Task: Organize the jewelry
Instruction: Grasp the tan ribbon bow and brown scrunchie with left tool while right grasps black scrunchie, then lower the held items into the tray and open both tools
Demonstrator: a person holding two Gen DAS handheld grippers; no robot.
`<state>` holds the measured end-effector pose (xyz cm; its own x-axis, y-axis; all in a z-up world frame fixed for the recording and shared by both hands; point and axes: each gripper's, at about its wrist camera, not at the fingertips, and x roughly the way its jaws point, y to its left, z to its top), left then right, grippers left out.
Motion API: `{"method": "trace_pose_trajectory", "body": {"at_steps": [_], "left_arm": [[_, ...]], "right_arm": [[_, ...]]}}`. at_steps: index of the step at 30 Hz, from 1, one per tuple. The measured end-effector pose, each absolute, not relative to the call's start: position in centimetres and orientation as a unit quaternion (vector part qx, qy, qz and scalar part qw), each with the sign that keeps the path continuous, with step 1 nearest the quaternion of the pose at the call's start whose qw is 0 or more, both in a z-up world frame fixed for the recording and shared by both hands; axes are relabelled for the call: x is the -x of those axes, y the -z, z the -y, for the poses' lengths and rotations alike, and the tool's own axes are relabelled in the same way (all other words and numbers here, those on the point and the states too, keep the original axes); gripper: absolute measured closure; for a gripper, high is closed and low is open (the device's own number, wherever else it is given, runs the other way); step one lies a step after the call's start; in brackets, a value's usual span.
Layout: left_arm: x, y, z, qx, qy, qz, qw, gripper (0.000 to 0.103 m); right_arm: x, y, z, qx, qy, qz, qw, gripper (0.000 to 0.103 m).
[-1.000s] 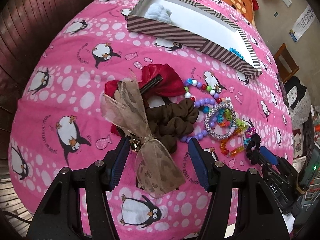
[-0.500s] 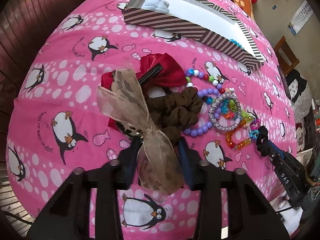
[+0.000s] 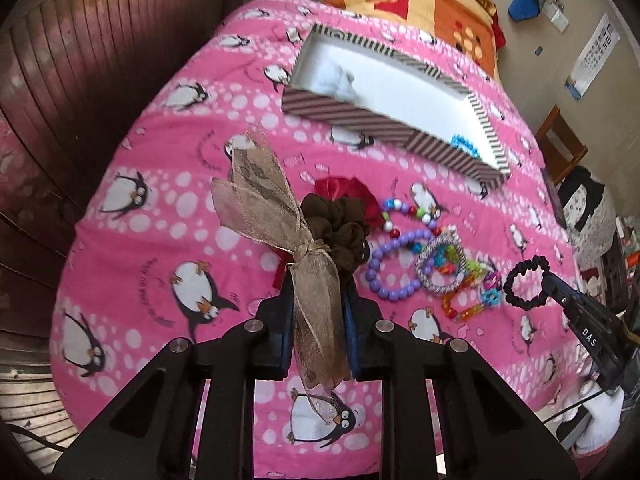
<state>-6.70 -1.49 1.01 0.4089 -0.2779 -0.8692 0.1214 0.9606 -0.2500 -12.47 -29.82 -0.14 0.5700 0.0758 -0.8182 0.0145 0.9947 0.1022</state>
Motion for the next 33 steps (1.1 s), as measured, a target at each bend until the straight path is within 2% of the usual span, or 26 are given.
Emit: {"method": "trace_pose_trajectory", "body": {"at_steps": [11, 20, 33], "left_arm": [[4.7, -4.8, 0.9, 0.085, 0.145, -0.501, 0.849, 0.084], [-0.4, -7.6, 3.7, 0.071, 0.158, -0.472, 0.865, 0.084], [-10.2, -4.1, 11.9, 0.030, 0.147, -0.507, 0.849, 0.084]], "right_arm": [[9.4, -3.7, 28.2, -0.025, -0.038, -0.435, 0.899, 0.096], [5.0, -5.7, 28.4, -0.017, -0.048, -0.423, 0.905, 0.096], [-6.0, -3.6, 29.3, -0.021, -0.075, -0.449, 0.890, 0.096]]}}
